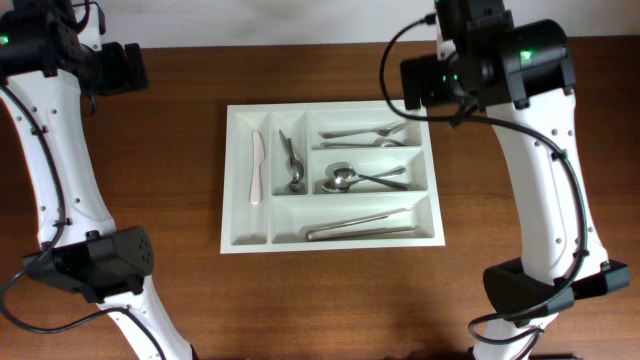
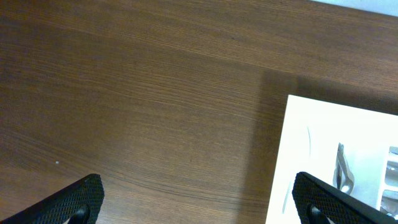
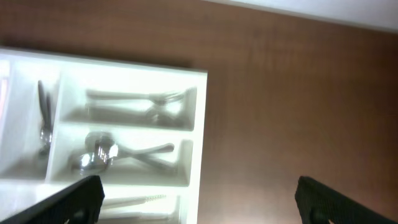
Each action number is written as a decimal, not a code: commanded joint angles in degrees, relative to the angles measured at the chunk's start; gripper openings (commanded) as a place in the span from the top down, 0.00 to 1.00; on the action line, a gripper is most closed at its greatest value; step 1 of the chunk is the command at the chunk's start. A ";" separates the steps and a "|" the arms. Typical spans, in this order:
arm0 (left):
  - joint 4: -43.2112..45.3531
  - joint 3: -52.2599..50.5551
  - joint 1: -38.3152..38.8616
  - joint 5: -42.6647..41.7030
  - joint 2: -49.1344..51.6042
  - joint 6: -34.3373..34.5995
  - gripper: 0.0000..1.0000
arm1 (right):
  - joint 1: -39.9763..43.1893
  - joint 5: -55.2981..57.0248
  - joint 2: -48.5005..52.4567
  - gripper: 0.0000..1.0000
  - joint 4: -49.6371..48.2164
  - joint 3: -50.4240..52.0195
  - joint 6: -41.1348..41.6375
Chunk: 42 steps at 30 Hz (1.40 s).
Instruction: Pack container
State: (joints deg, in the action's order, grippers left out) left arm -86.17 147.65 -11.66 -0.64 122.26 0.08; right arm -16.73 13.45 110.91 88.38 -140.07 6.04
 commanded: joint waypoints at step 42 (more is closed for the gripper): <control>-0.02 0.37 -0.22 -0.22 -0.72 0.37 0.01 | -20.70 14.21 -29.99 0.01 8.92 15.78 10.97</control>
State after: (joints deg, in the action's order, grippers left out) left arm -86.17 147.65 -11.66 -0.67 122.26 0.08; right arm -37.50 26.11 80.47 96.97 -124.53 16.51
